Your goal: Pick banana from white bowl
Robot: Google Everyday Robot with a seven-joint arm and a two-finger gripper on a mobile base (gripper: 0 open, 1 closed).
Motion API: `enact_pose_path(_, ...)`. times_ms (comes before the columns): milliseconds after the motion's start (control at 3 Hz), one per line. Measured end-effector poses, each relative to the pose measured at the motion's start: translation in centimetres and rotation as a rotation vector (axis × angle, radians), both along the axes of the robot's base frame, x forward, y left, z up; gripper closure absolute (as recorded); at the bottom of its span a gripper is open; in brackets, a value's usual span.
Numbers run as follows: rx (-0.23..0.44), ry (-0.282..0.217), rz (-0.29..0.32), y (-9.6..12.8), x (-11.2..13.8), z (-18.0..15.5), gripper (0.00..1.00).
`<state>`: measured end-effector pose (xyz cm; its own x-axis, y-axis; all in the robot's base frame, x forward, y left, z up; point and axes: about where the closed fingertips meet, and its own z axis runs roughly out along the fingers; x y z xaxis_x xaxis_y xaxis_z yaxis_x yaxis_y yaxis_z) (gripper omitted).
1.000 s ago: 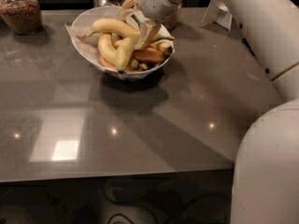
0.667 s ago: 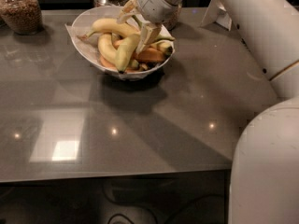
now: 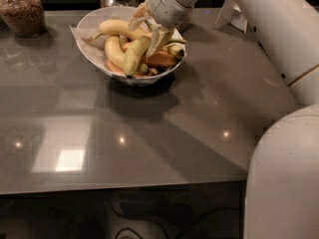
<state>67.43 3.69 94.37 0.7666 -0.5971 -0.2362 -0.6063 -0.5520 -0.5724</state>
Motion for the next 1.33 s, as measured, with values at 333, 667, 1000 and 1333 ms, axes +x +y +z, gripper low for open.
enact_pose_path(333, 0.011, 0.006, -0.009, 0.13, 0.11, -0.28, 0.43)
enact_pose_path(667, 0.025, 0.018, -0.017, 0.4, 0.12, -0.68, 0.43)
enact_pose_path(1000, 0.028, 0.024, -0.017, 0.5, 0.04, -0.68, 0.43)
enact_pose_path(1333, 0.025, 0.033, -0.012, 0.65, -0.14, -0.78, 0.55)
